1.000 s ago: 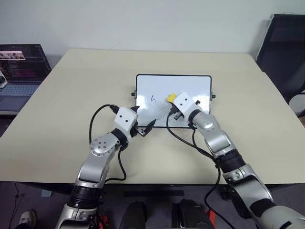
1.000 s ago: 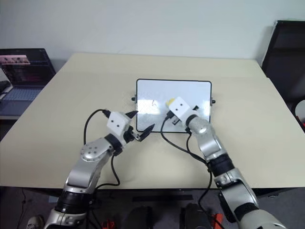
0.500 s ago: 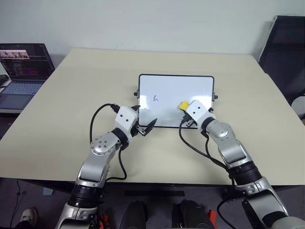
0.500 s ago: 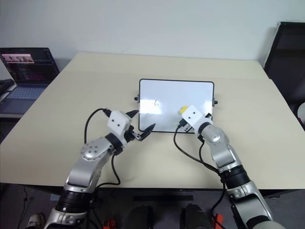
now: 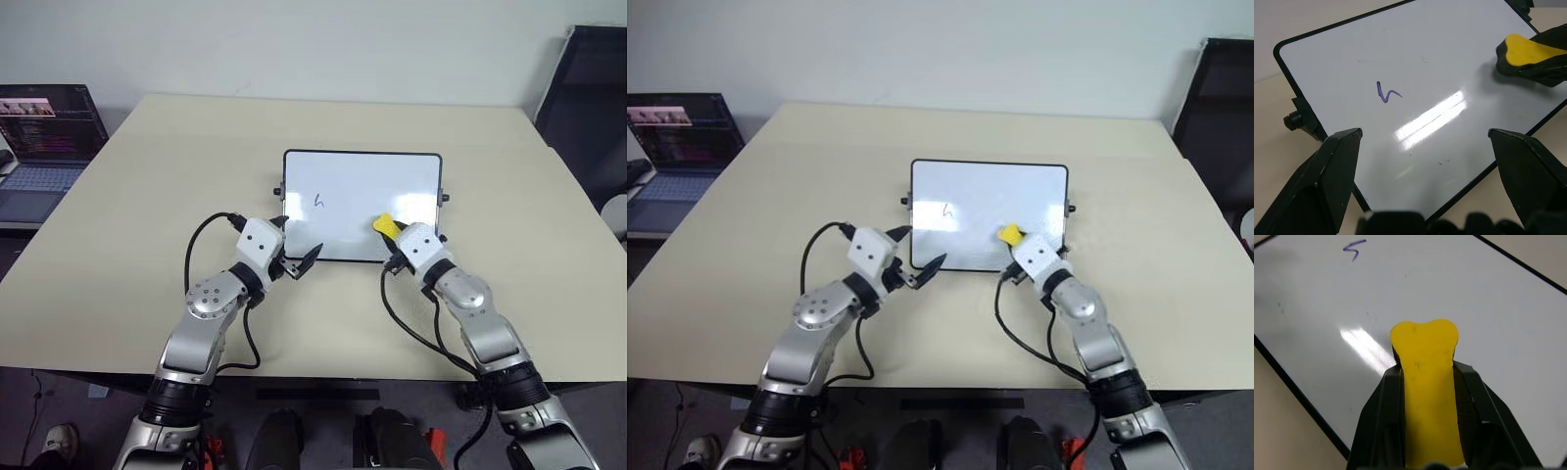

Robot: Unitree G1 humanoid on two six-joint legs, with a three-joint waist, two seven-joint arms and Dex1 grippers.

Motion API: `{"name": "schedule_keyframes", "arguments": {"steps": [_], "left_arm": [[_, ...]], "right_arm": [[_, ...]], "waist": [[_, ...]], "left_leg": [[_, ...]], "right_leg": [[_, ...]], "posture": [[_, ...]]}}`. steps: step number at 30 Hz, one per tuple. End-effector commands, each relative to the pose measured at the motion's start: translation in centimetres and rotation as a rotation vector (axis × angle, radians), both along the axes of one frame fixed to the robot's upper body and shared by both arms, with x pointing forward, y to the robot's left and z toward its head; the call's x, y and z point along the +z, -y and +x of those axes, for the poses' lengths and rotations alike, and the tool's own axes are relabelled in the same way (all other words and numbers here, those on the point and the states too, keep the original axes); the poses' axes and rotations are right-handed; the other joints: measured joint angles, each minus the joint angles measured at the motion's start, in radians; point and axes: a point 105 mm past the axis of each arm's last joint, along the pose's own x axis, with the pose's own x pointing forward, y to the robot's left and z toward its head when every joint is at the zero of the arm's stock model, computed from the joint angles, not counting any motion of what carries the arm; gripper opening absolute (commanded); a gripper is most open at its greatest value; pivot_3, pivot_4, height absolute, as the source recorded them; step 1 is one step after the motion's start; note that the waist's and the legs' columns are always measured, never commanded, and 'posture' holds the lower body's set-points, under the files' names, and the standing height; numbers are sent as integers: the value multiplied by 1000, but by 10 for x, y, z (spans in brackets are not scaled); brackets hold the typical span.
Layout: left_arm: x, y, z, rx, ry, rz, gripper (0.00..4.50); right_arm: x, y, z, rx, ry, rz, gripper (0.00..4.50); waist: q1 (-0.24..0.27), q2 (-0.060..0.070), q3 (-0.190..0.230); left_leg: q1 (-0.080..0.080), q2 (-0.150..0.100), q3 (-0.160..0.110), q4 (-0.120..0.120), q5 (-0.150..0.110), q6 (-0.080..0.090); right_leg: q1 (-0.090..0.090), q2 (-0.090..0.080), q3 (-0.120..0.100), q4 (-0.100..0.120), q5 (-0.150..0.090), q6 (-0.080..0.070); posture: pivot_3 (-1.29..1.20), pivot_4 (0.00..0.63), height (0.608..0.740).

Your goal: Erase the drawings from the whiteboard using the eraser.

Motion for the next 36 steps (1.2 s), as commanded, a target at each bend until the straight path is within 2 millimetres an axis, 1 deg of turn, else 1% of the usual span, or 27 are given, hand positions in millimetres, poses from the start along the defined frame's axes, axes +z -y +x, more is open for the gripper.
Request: {"name": "schedule_keyframes", "arguments": {"steps": [1,4,13,18,22,27,31,36], "left_arm": [[15,0,-1,-7,58,-8,4500],[16,2,0,-12,59,-9,4500],[16,2,1,-16,59,-9,4500],[16,1,0,-10,60,-8,4500],[16,-1,0,-2,59,-8,4500],[18,-2,3,4,65,-9,4500],[19,-4,4,8,67,-7,4500],[19,-9,4,26,71,-2,4500]], "right_arm": [[13,6,-5,-8,98,9,973],[9,7,-6,-15,100,2,973],[11,7,-3,-17,113,4,973],[16,1,0,-2,109,13,973],[28,-17,2,59,105,30,973],[47,-56,8,200,82,64,973],[63,-85,21,260,60,80,973],[79,-108,40,264,49,83,973]], "waist": [[0,0,0],[-2,0,0],[-1,0,0],[-1,0,0],[-1,0,0],[-3,0,0],[-1,0,0],[-2,0,0]], "left_leg": [[0,0,0,0,0,0],[0,0,0,0,0,0],[0,0,0,0,0,0],[0,0,0,0,0,0],[0,0,0,0,0,0],[0,0,0,1,0,0],[1,1,0,2,0,0],[0,1,0,2,0,0]], "right_leg": [[0,0,0,0,0,0],[0,0,0,0,0,0],[0,1,0,0,0,0],[0,1,0,1,0,0],[0,1,0,1,0,0],[0,1,0,2,1,-1],[0,1,0,3,1,-2],[0,1,-1,3,3,-5]], "posture": [[0,150,740],[0,150,740],[0,150,740],[0,150,740],[0,150,740],[0,150,740],[0,150,740],[0,150,740]]}}
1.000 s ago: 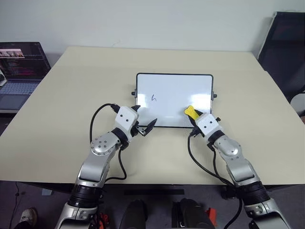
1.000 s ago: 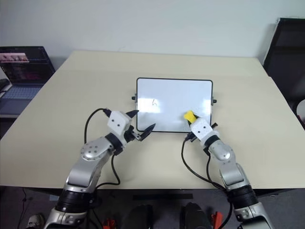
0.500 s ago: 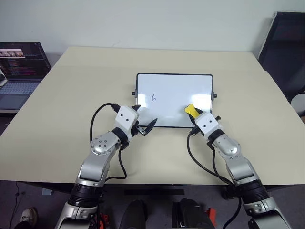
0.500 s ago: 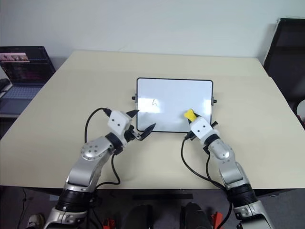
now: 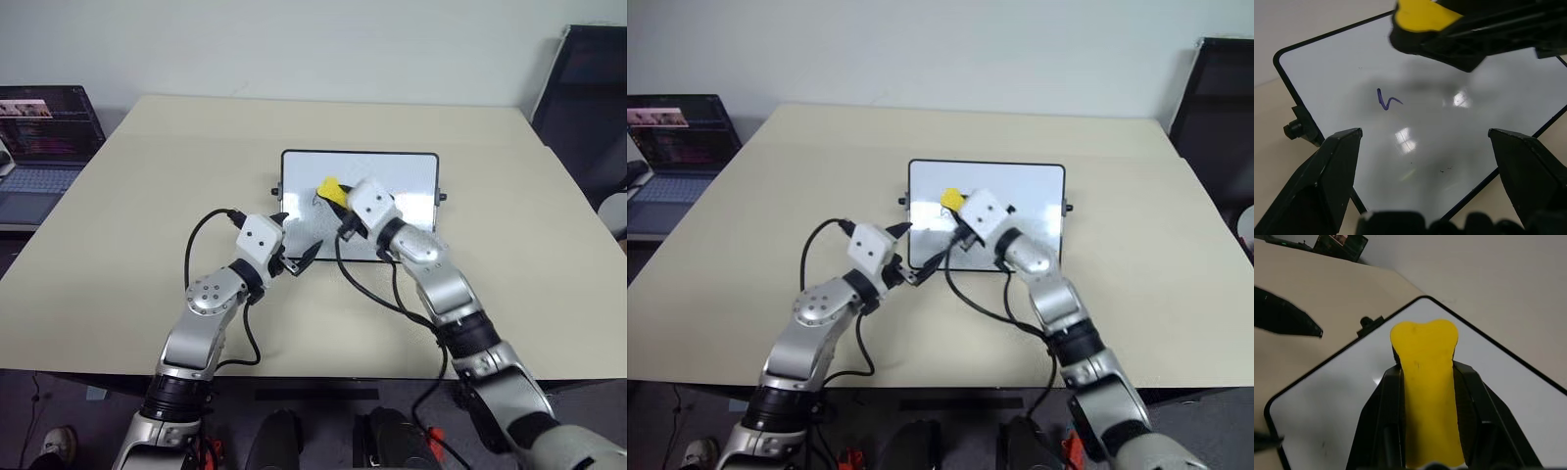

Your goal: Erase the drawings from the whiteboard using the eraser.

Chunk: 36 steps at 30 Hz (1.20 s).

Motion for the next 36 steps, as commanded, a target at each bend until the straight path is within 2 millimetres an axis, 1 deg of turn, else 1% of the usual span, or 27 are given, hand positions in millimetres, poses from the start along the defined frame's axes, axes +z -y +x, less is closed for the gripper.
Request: {"name": "schedule_keyframes", "arguments": {"steps": [1,7,13,17,24,31,36], "left_arm": [[15,-9,0,25,62,-1,4500],[15,-12,-1,38,63,-1,4500],[14,-12,-1,41,58,-3,4500],[14,-13,-1,42,57,-2,4500],[14,-12,-2,43,58,-2,4500],[13,-13,-3,42,55,-1,4500],[14,-12,-2,37,56,0,4500]], "right_arm": [[16,-12,8,2,28,16,973],[18,-16,13,0,34,14,973],[19,-23,19,-6,40,-36,973],[19,-20,22,-16,40,-47,973],[17,-17,22,-20,38,-57,973],[7,-2,21,-42,20,-82,973],[5,1,20,-46,14,-92,973]], "waist": [[0,0,0],[1,0,0],[-1,0,0],[-1,0,0],[-1,0,0],[-1,0,0],[-3,0,0]], "left_leg": [[0,0,0,0,0,0],[0,0,0,0,0,0],[0,0,0,0,0,0],[0,0,0,0,0,0],[0,0,0,0,0,0],[0,0,0,0,0,0],[0,0,0,0,0,0]], "right_leg": [[0,0,0,0,0,0],[0,-1,-1,0,0,0],[-1,-1,0,1,0,0],[-1,-1,0,1,0,0],[-1,-1,0,1,0,0],[-1,-1,0,1,0,0],[-1,0,0,1,0,0]], "posture": [[0,150,740],[0,150,740],[0,150,740],[0,150,740],[0,150,740],[0,150,740],[0,150,740]]}}
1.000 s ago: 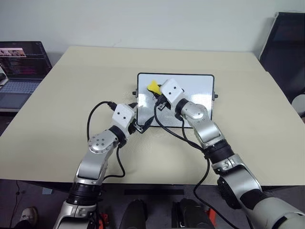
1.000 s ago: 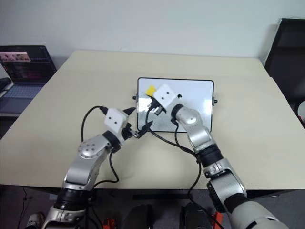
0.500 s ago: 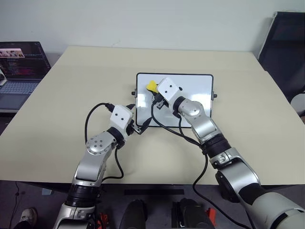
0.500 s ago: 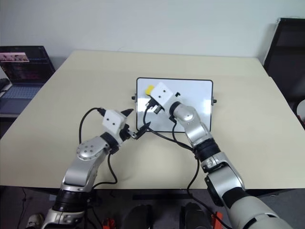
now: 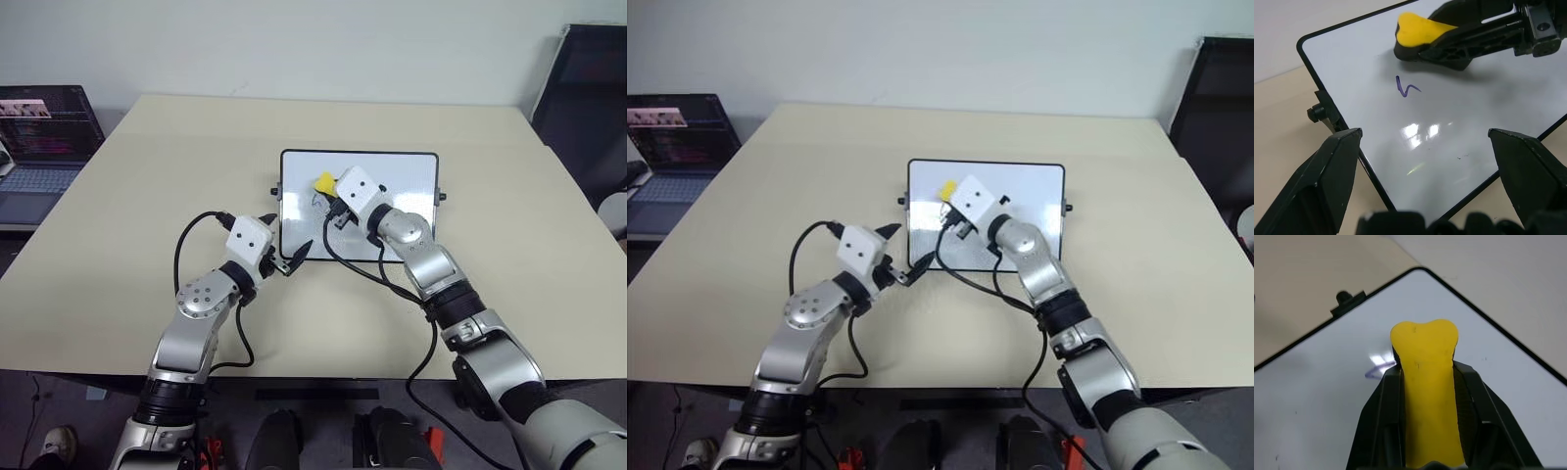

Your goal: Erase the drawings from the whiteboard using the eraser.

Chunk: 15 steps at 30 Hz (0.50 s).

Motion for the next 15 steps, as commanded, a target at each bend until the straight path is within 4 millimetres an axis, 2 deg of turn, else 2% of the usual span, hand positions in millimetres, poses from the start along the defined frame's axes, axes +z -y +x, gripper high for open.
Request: {"name": "schedule_keyframes", "arguments": {"steps": [1,6,11,15], "left_arm": [[17,1,-1,-9,61,0,4500],[17,1,-1,-11,62,3,4500],[17,-2,-1,-2,62,6,4500],[18,-12,0,32,64,9,4500]], "right_arm": [[18,-3,-4,19,57,15,973],[17,-2,-3,16,49,13,973],[20,-15,-1,43,26,11,973],[17,-25,2,56,-12,0,973]], "waist": [[0,0,0],[0,0,0],[-2,0,0],[-4,0,0]], "left_leg": [[0,0,0,0,0,0],[0,0,0,0,0,0],[0,0,0,0,0,0],[0,0,0,0,0,0]], "right_leg": [[0,0,0,0,0,0],[0,0,0,0,0,0],[0,0,0,0,0,0],[0,0,0,0,0,0]], "posture": [[0,150,740],[0,150,740],[0,150,740],[0,150,740]]}}
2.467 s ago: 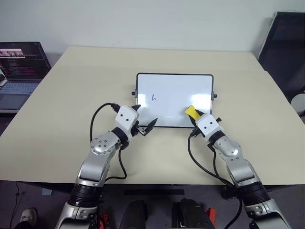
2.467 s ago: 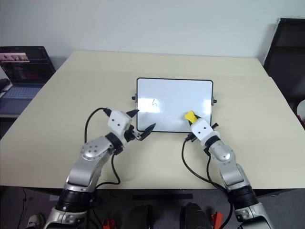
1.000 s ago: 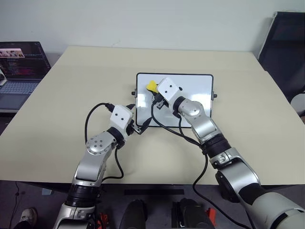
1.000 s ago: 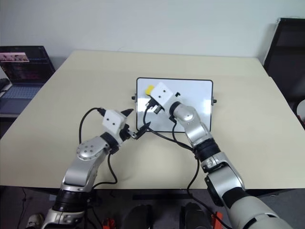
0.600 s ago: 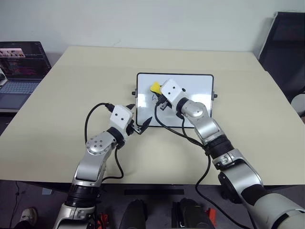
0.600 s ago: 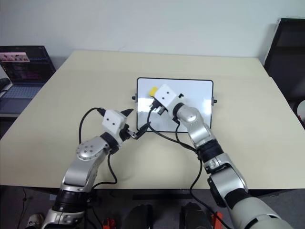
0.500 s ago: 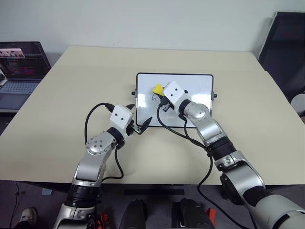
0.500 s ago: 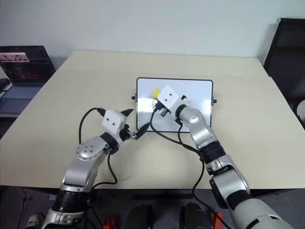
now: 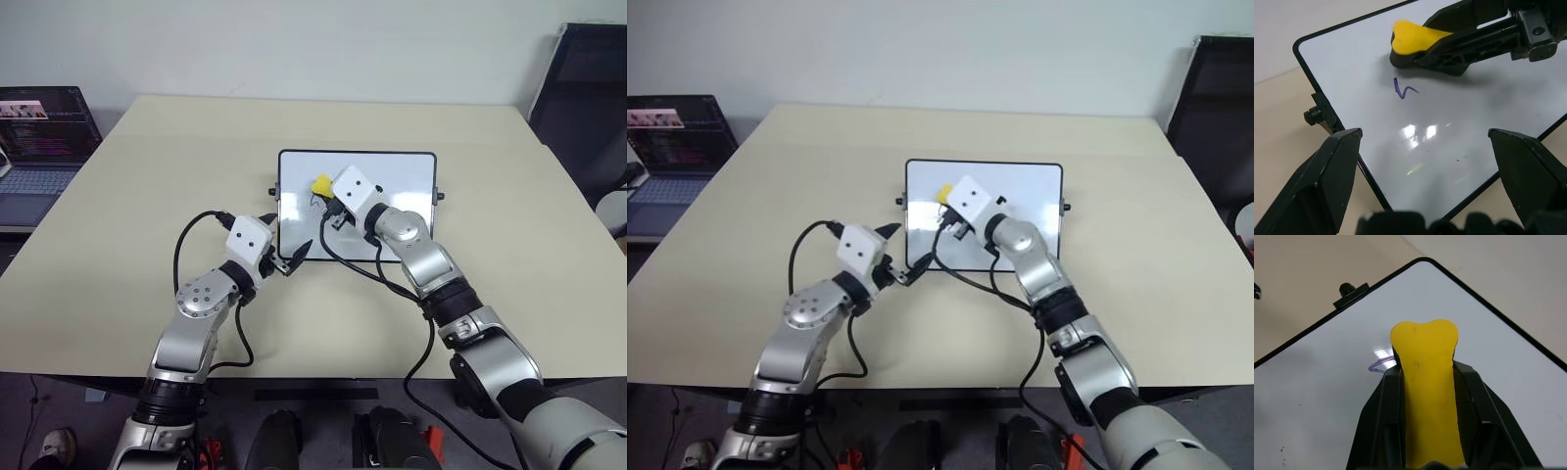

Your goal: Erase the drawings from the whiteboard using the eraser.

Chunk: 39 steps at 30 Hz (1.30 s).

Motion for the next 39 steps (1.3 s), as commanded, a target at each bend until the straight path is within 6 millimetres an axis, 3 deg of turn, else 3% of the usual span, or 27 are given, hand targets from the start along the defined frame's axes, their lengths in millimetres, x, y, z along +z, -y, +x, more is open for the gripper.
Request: {"name": "schedule_keyframes", "arguments": {"steps": [1,7,18,24,29,32,39], "left_arm": [[17,-11,-1,28,62,1,4500],[17,-10,-2,31,61,1,4500],[16,-6,-4,24,61,-7,4500],[16,-5,-4,17,60,-4,4500],[16,-6,-4,22,58,-2,4500],[16,-7,-4,25,59,-1,4500],[16,-7,-4,23,58,2,4500]], "right_arm": [[15,-12,2,24,14,12,973],[14,-12,11,-5,-19,-7,973],[4,9,25,-122,-110,42,973],[-11,4,15,-86,-143,20,973],[-45,-2,-6,-19,-208,-67,973],[-56,-1,-16,1,-231,-100,973],[-52,8,-13,-26,-223,-97,973]], "waist": [[-1,0,0],[-2,0,0],[-1,0,0],[0,0,0],[-1,0,-1],[-2,0,-1],[0,0,-1]], "left_leg": [[0,0,0,0,0,0],[0,0,0,0,0,0],[0,0,-1,1,0,0],[0,0,-1,1,0,0],[0,0,-1,1,0,0],[2,0,-1,1,0,0],[2,0,-1,2,0,0]], "right_leg": [[0,0,0,0,0,0],[0,0,0,0,0,0],[1,0,-1,1,0,0],[1,0,-1,1,0,0],[1,0,-1,1,0,0],[2,0,-1,1,0,0],[2,0,-1,1,0,0]], "posture": [[0,150,740],[0,150,740],[0,150,740],[0,150,740],[0,150,740],[0,150,740],[0,150,740]]}}
